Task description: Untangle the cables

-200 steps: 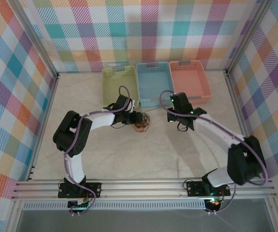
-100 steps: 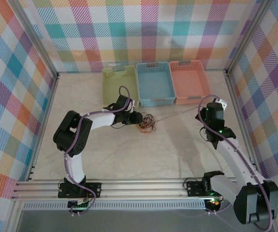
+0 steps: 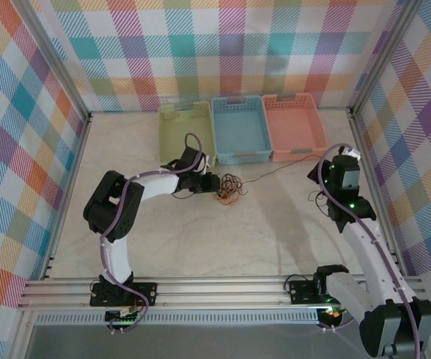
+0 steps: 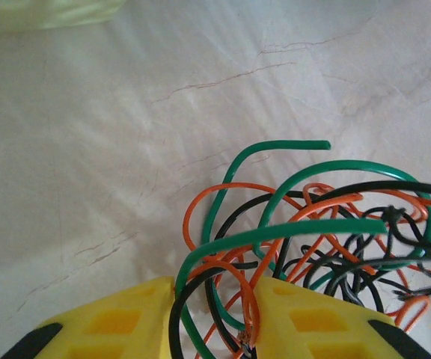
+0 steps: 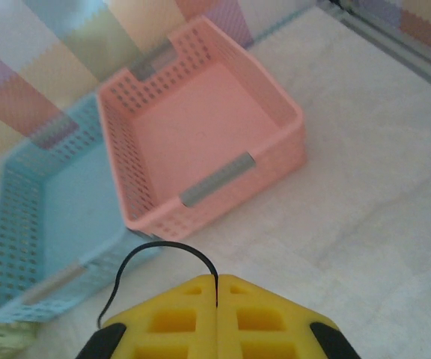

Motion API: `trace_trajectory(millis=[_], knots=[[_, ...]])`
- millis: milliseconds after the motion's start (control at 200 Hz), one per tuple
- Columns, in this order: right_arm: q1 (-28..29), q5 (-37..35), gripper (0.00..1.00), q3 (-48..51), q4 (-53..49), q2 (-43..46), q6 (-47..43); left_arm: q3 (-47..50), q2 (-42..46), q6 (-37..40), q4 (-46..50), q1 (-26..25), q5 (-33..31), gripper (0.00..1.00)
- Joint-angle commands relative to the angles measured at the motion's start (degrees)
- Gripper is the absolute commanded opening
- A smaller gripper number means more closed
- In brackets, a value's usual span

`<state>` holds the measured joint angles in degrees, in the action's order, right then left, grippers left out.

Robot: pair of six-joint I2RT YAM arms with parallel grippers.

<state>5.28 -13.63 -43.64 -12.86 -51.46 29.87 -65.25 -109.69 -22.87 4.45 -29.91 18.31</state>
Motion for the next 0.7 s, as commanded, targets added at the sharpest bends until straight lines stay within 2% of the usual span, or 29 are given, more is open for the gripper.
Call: trace_trajectory(millis=[0, 190, 540, 695], knots=[[-0.4, 6.8, 0.00, -5.0, 0.0, 3.5, -1.8, -1.6, -1.1, 0.0, 1.7, 0.2, -0.7, 0.31], [-0.4, 14.7, 0.00, -11.6, -3.4, 6.1, -3.6, -1.5, -1.0, -0.1, 1.7, 0.3, -1.0, 0.30], [-0.4, 14.2, 0.00, -25.4, -7.8, 11.3, -3.9, -2.7, -2.0, -0.5, 3.8, 0.4, -2.5, 0.25], [-0.4, 22.6, 0.00, -26.1, -7.9, 6.3, -1.2, -2.1, -1.5, -0.4, 2.9, 0.4, -2.1, 0.25]])
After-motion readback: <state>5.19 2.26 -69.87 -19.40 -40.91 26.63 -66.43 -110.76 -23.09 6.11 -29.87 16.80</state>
